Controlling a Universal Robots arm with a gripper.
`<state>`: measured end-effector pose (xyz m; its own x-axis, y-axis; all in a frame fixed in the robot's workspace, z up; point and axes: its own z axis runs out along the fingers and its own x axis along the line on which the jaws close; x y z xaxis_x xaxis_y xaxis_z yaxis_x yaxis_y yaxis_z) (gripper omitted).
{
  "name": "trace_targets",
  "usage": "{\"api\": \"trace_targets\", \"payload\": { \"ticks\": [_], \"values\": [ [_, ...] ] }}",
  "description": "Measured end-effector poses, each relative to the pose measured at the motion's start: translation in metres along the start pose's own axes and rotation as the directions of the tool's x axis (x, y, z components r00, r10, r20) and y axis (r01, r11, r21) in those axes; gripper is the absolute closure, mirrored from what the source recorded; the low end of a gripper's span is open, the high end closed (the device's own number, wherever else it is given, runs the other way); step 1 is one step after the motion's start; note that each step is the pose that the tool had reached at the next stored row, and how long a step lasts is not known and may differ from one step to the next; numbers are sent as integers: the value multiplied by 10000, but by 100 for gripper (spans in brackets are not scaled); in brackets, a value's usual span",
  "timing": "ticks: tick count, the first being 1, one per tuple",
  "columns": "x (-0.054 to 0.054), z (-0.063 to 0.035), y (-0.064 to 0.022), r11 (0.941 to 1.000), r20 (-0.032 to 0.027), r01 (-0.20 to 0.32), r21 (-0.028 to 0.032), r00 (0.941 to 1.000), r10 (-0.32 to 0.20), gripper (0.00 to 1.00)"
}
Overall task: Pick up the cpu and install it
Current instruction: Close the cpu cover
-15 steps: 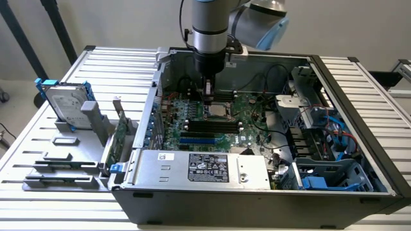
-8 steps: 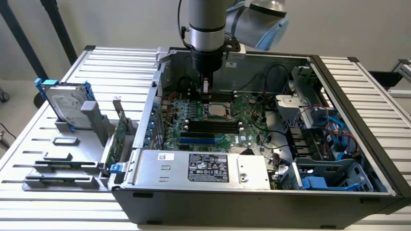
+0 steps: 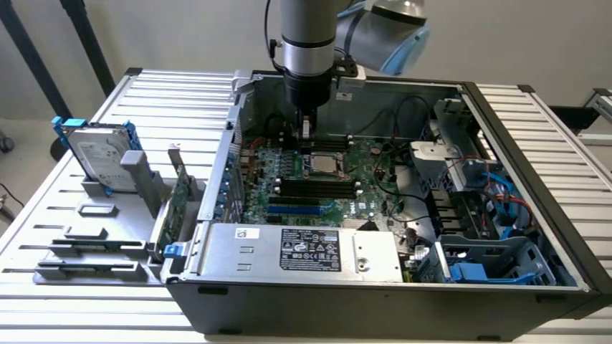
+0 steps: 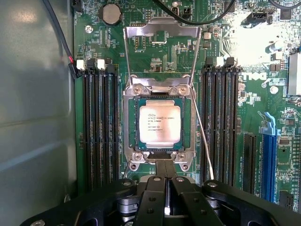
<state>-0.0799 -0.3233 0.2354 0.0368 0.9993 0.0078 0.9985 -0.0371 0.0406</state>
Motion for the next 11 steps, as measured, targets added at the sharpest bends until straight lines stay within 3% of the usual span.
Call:
{"api": "trace_targets", "payload": {
  "ticks": [7,11],
  "values": [
    [1,0,19,10000,-2,-2,2,10000,2,89],
    [6,3,182,10000,-37,4,19,10000,-3,89]
  ]
}}
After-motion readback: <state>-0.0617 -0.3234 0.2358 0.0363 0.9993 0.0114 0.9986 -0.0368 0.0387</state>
